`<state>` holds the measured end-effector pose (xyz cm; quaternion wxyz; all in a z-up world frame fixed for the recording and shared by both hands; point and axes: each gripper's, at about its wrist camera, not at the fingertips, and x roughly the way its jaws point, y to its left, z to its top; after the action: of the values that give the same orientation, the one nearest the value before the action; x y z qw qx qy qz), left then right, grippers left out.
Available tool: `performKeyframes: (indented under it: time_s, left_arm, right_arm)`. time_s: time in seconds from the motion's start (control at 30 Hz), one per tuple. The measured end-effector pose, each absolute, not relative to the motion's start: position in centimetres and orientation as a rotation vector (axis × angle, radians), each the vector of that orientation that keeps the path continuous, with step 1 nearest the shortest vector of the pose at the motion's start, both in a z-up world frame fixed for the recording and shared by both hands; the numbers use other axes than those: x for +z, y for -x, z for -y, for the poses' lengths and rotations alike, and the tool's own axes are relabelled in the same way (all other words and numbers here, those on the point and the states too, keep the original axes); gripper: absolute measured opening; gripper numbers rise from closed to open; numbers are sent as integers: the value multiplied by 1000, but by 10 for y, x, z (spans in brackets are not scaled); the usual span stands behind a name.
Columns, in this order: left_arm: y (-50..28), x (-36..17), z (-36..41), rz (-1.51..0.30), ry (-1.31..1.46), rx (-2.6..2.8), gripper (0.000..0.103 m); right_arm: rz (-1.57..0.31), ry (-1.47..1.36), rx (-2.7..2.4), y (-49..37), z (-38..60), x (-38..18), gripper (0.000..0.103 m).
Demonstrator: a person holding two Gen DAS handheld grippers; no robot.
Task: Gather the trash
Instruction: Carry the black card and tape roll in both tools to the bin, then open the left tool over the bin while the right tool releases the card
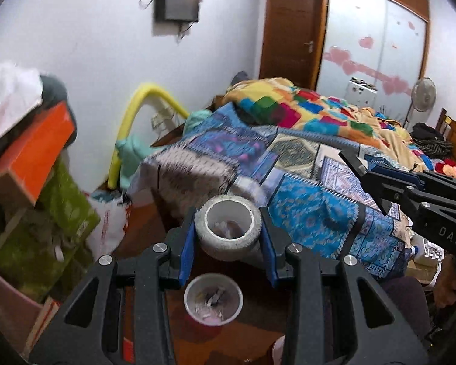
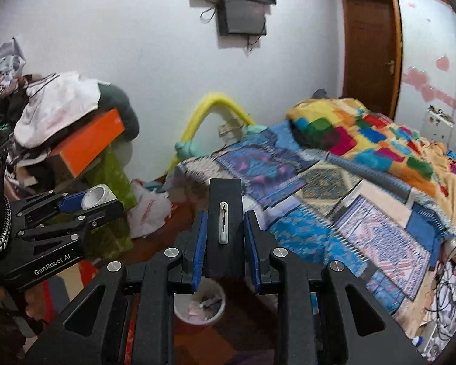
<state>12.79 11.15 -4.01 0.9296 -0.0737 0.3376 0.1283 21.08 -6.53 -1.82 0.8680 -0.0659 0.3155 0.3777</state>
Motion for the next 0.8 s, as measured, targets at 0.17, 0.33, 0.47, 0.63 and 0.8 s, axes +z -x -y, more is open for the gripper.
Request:
performKeyframes:
  time_s: [0.17,0.33,0.47,0.63,0.8]
  left_arm:
    - [-116,-72,-135,-740,204,295,38]
    - [-117,-107,-154,-789,236,333,38]
    - [-118,-136,-168,-838,292,348,38]
    - [-117,-169,-189,-893,371,382,38]
    - [-123,-190,-204,-933,434,410,38]
  right_arm:
    - [-733,176,815,-206,42,-44,22]
    - [-832,227,836,-203,12,-76,22]
    - [-908,270,848,-206,-11,-102,22]
    - [-982,297,876,-214,-37,-125,22]
    - [-1000,344,926,-219,-66,-137,23]
